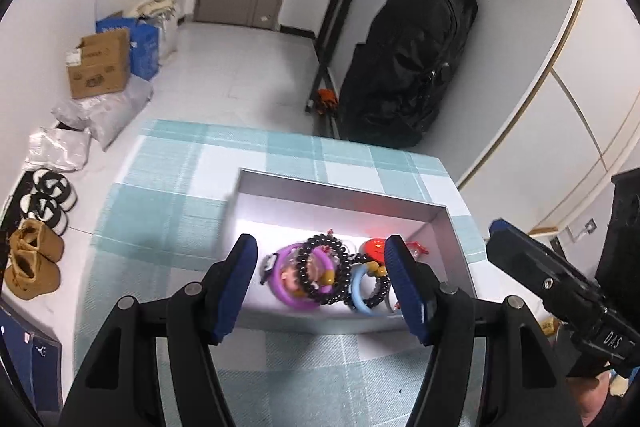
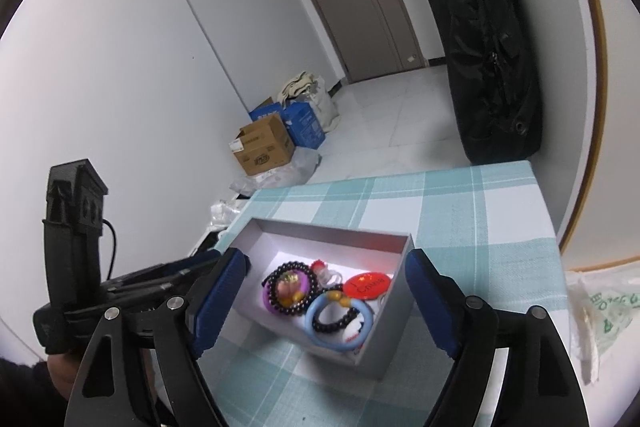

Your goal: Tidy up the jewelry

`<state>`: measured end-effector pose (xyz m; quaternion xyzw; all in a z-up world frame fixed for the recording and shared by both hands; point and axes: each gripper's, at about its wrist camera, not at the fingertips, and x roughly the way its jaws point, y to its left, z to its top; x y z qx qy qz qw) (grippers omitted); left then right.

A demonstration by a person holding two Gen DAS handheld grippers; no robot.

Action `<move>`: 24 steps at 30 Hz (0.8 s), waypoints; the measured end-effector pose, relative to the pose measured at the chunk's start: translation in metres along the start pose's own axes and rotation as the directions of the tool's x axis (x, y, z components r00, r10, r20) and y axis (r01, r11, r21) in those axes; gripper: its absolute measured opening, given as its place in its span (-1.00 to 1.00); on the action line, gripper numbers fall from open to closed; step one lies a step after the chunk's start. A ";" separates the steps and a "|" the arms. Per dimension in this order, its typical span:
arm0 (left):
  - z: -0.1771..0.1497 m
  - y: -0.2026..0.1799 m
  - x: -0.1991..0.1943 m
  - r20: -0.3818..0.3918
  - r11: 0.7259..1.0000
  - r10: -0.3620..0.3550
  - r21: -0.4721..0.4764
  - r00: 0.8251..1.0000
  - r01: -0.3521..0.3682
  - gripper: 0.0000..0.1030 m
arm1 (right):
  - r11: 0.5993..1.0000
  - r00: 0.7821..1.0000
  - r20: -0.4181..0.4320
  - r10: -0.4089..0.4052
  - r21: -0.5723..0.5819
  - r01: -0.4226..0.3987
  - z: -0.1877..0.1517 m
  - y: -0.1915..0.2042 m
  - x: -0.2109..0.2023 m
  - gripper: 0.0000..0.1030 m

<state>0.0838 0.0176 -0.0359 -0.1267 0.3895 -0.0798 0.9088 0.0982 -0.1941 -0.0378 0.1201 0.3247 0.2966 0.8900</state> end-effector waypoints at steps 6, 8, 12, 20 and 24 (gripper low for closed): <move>-0.009 0.000 -0.024 0.101 0.996 0.082 0.016 0.991 -0.085 0.31 | 1.000 0.999 0.031 -0.014 -0.003 0.015 -0.008 0.008 -0.017 0.78; -0.013 0.000 -0.029 0.117 0.994 0.102 0.021 0.988 -0.106 0.34 | 1.000 0.999 0.042 -0.021 -0.009 0.021 -0.011 0.010 -0.022 0.84; -0.019 0.002 -0.044 0.151 0.991 0.125 0.026 0.981 -0.130 0.39 | 0.999 0.997 0.065 -0.030 -0.018 0.031 -0.015 0.014 -0.032 0.98; -0.028 -0.011 -0.068 0.232 0.984 0.141 0.071 0.963 -0.161 0.60 | 0.999 0.994 0.100 -0.033 -0.002 0.033 -0.021 0.014 -0.047 1.00; -0.032 -0.016 -0.073 0.239 0.981 0.150 0.084 0.959 -0.174 0.61 | 0.999 0.993 0.112 -0.040 -0.013 0.042 -0.024 0.016 -0.055 1.00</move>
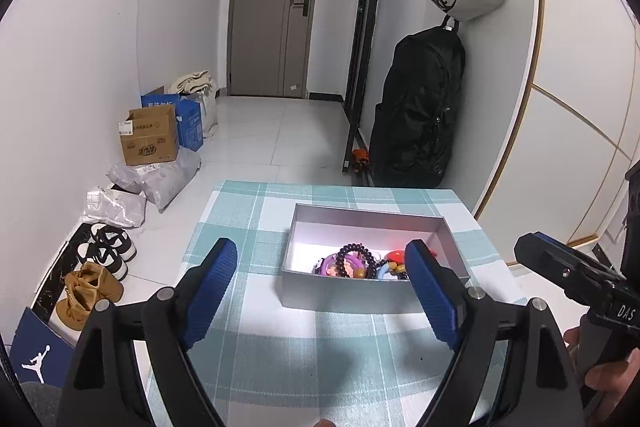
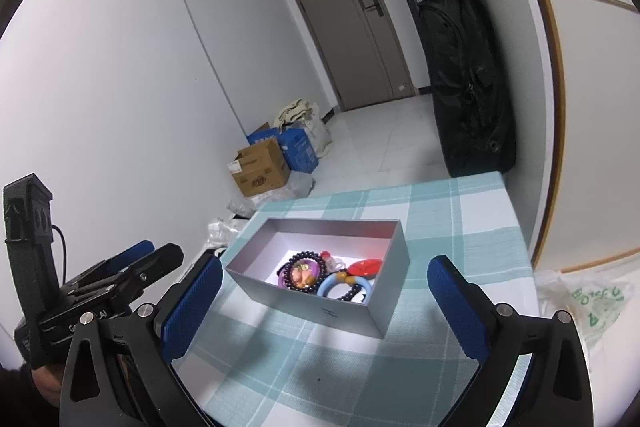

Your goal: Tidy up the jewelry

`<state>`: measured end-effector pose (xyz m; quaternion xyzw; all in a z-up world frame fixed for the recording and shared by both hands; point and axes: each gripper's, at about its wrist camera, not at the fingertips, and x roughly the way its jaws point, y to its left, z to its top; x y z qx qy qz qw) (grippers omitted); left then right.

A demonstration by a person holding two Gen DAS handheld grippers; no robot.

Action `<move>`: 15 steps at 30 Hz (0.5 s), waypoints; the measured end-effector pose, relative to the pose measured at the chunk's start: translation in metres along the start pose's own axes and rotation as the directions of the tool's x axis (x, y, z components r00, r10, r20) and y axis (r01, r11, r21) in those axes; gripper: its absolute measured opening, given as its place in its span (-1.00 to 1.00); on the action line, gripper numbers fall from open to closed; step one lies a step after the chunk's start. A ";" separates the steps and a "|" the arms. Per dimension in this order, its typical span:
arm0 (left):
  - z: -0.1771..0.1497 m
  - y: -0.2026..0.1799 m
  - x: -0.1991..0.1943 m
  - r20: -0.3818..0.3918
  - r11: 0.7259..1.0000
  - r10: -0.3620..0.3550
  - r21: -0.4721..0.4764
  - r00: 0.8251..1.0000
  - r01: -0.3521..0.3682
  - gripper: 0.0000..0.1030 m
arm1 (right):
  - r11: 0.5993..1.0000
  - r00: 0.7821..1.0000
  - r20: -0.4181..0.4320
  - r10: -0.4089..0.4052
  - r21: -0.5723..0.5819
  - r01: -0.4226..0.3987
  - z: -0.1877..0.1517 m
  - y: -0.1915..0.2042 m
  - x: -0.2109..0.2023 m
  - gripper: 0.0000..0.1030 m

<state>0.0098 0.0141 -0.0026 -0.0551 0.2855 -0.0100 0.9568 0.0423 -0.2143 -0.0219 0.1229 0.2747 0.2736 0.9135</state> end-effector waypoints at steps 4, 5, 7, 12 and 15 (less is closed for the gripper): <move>-0.002 -0.002 -0.003 0.002 1.000 0.007 0.007 1.000 -0.007 0.61 | 1.000 1.000 0.003 -0.006 -0.013 0.006 -0.001 0.000 -0.005 1.00; -0.002 -0.003 -0.004 0.004 1.000 0.009 0.010 1.000 -0.009 0.61 | 1.000 1.000 0.002 -0.008 -0.013 0.008 -0.002 0.000 -0.006 1.00; -0.003 -0.005 -0.006 0.008 1.000 0.017 0.017 1.000 -0.017 0.61 | 1.000 1.000 -0.001 -0.008 -0.012 0.008 -0.002 -0.001 -0.007 1.00; -0.005 -0.009 -0.009 0.012 1.000 0.018 0.017 1.000 -0.018 0.61 | 1.000 1.000 0.001 -0.012 -0.026 0.012 -0.004 0.001 -0.012 1.00; -0.006 -0.010 -0.009 0.013 1.000 0.019 0.015 1.000 -0.020 0.61 | 0.999 1.000 -0.001 -0.016 -0.035 0.016 -0.006 0.002 -0.014 1.00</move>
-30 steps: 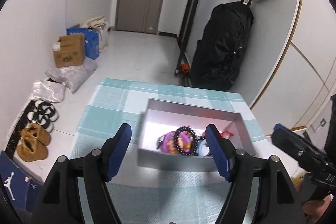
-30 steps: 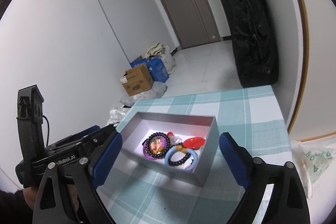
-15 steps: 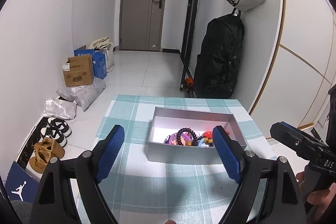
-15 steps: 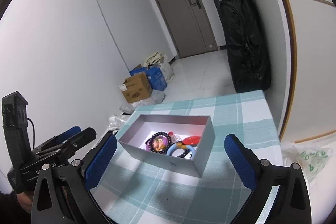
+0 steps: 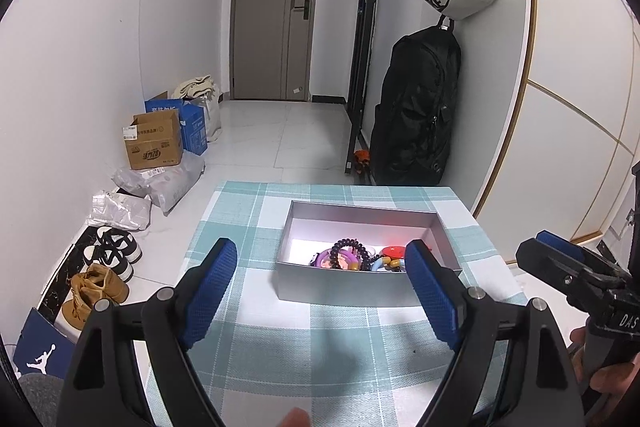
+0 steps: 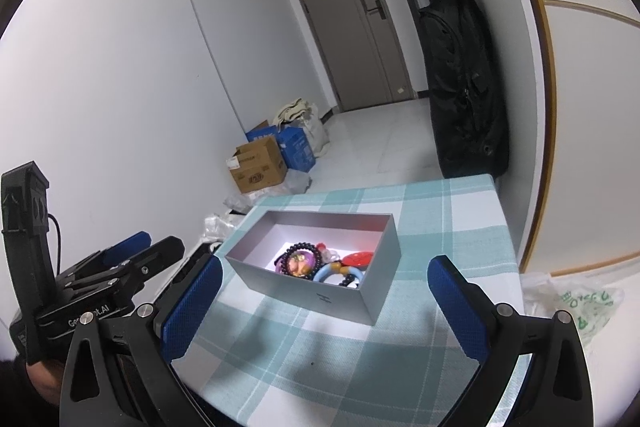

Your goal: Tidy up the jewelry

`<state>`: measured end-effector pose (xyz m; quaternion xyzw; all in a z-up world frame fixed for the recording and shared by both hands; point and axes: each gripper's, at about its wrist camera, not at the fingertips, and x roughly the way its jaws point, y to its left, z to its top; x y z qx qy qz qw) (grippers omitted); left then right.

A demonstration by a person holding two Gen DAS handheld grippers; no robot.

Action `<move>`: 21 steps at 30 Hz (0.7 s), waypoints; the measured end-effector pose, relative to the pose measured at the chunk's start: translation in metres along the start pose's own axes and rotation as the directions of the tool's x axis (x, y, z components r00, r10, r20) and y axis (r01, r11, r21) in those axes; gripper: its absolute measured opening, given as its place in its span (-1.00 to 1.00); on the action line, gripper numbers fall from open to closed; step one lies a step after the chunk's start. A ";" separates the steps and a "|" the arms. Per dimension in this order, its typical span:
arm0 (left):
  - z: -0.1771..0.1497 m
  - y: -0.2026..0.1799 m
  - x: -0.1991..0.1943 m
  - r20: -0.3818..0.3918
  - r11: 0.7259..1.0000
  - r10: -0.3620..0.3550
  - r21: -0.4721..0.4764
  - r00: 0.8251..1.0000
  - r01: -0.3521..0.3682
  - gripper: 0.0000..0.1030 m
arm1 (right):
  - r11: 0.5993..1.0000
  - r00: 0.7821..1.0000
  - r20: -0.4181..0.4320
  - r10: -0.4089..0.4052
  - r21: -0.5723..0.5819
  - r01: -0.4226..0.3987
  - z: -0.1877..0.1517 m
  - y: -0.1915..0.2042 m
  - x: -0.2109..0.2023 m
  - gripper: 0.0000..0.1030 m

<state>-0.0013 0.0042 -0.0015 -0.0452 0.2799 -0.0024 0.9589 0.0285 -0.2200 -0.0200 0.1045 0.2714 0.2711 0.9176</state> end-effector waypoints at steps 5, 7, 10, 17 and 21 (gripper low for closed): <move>-0.002 -0.002 0.000 -0.007 1.000 0.002 0.001 1.000 -0.002 0.61 | 1.000 1.000 -0.002 0.000 -0.009 0.000 -0.002 0.002 -0.001 1.00; -0.002 -0.002 0.000 -0.012 1.000 0.001 0.003 1.000 -0.001 0.61 | 1.000 1.000 -0.004 0.004 -0.010 -0.004 -0.002 0.003 -0.002 1.00; -0.002 -0.002 0.000 -0.018 1.000 0.005 0.003 1.000 -0.004 0.61 | 1.000 1.000 -0.005 0.004 -0.010 -0.004 -0.003 0.003 -0.001 1.00; -0.002 0.000 0.000 -0.020 1.000 -0.002 -0.013 1.000 0.001 0.61 | 1.000 1.000 -0.011 0.002 -0.011 -0.002 -0.003 0.003 0.000 1.00; -0.001 0.000 -0.002 -0.010 1.000 0.008 -0.012 1.000 -0.008 0.61 | 1.000 1.000 -0.019 0.003 -0.011 -0.003 -0.003 0.003 0.001 1.00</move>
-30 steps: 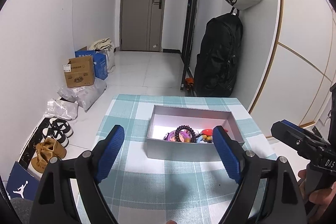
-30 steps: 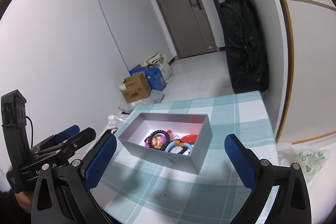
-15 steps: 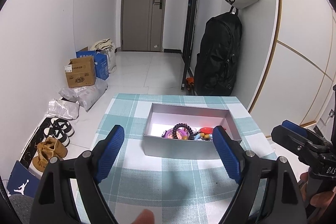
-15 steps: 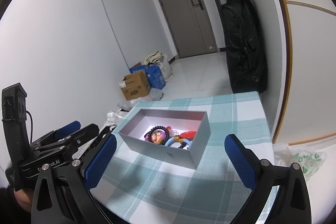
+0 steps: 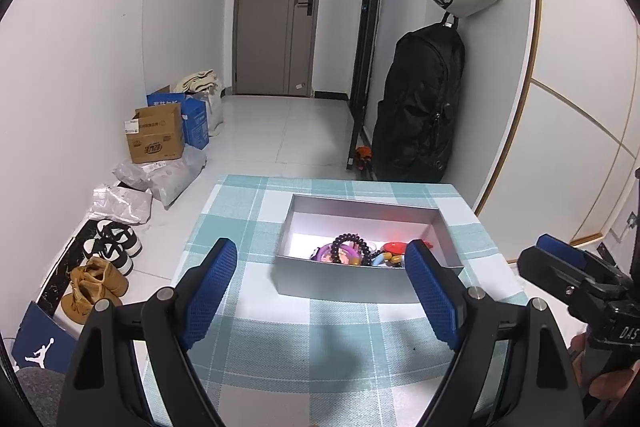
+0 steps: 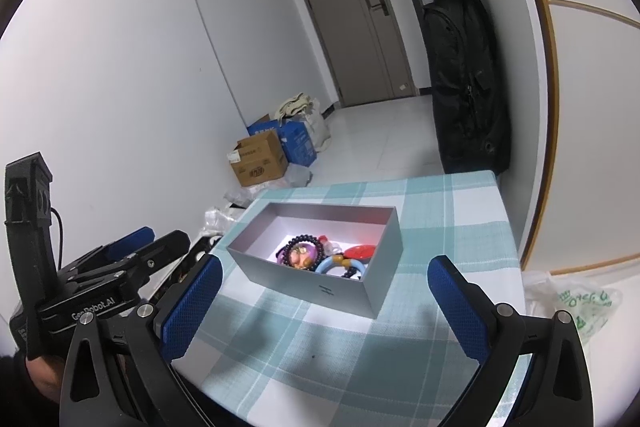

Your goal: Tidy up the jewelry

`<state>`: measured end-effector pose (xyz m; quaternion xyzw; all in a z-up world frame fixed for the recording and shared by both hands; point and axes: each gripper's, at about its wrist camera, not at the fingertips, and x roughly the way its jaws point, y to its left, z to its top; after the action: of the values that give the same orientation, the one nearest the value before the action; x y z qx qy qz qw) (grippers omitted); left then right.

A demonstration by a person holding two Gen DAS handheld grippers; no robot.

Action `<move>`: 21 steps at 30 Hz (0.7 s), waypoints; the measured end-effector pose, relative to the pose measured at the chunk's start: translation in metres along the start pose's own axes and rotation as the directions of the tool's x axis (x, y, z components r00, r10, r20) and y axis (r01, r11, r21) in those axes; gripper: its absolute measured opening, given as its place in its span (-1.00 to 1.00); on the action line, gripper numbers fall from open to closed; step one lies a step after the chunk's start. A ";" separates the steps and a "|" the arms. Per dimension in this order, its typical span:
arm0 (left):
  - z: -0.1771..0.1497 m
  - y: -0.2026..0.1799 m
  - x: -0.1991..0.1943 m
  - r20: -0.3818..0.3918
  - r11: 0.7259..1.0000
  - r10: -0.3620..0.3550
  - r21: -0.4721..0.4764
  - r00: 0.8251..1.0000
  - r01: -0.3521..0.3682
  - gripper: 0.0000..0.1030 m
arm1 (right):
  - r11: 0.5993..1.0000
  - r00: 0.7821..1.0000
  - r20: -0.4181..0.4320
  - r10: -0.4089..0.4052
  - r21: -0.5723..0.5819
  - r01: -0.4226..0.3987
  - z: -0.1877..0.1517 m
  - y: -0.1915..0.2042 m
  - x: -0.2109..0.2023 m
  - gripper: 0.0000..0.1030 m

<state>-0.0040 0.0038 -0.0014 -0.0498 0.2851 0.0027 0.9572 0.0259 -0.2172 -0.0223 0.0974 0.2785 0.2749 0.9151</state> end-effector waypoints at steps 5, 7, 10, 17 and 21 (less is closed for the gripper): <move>0.000 -0.001 0.000 0.006 1.000 -0.010 0.002 1.000 0.010 0.61 | 1.000 1.000 -0.002 0.001 -0.003 -0.001 -0.001 0.000 0.001 1.00; 0.000 -0.001 0.001 -0.001 1.000 -0.011 0.003 1.000 0.011 0.61 | 1.000 1.000 -0.002 0.001 -0.003 -0.001 -0.001 0.000 0.002 1.00; 0.000 0.000 0.003 -0.009 1.000 -0.019 -0.004 1.000 0.019 0.61 | 1.000 1.000 -0.003 0.001 -0.002 -0.001 -0.001 0.000 0.003 1.00; 0.000 -0.001 0.006 -0.017 1.000 -0.024 -0.003 1.000 0.024 0.61 | 1.000 1.000 -0.016 0.006 0.001 -0.006 -0.001 -0.001 0.006 1.00; 0.000 0.002 0.006 -0.014 0.999 -0.033 -0.014 0.999 0.033 0.61 | 1.000 1.000 -0.020 0.007 0.012 -0.006 -0.001 -0.003 0.009 1.00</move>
<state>0.0011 0.0053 -0.0052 -0.0613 0.2911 -0.0116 0.9547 0.0325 -0.2144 -0.0280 0.1011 0.2887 0.2771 0.9108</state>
